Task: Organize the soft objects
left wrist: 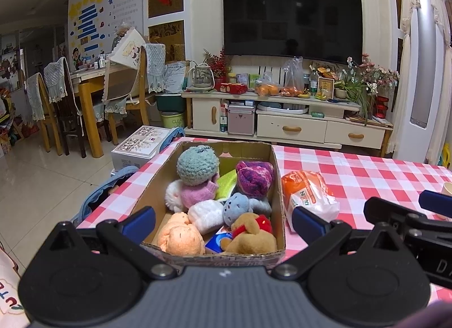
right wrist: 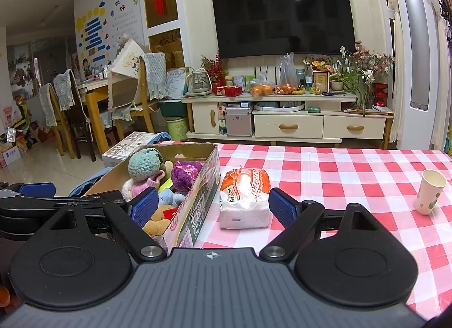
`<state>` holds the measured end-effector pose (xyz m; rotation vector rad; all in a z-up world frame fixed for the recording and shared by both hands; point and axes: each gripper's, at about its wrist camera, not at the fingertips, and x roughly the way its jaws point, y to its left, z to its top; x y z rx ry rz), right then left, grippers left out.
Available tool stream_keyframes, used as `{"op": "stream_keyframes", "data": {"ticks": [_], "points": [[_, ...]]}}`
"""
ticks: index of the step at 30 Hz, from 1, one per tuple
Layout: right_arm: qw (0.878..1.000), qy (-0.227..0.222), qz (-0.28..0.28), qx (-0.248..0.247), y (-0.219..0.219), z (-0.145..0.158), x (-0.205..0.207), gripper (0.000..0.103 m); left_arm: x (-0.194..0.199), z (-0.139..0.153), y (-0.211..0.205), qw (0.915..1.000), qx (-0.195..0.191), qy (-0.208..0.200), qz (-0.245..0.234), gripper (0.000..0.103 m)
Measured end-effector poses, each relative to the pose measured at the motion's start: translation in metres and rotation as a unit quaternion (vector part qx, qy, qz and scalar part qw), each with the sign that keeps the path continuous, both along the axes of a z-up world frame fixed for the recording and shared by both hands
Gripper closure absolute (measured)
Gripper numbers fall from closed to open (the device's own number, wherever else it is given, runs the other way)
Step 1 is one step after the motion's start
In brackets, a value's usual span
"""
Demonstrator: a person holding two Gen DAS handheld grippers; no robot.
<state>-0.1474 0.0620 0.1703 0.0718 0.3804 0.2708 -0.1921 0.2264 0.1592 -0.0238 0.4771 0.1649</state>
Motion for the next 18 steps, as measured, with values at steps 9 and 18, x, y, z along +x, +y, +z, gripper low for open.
{"op": "stream_keyframes", "data": {"ticks": [9,18], "points": [[1.000,0.000,0.000,0.005,-0.003,-0.006,-0.001,0.000,0.003,-0.006,-0.003,1.0000,0.004,-0.001,-0.009,0.001],[0.999,-0.004,-0.027,0.033,-0.041,-0.009,0.009,0.000,0.026,-0.004,-0.042,0.9992,-0.002,0.000,-0.040,0.001]]}}
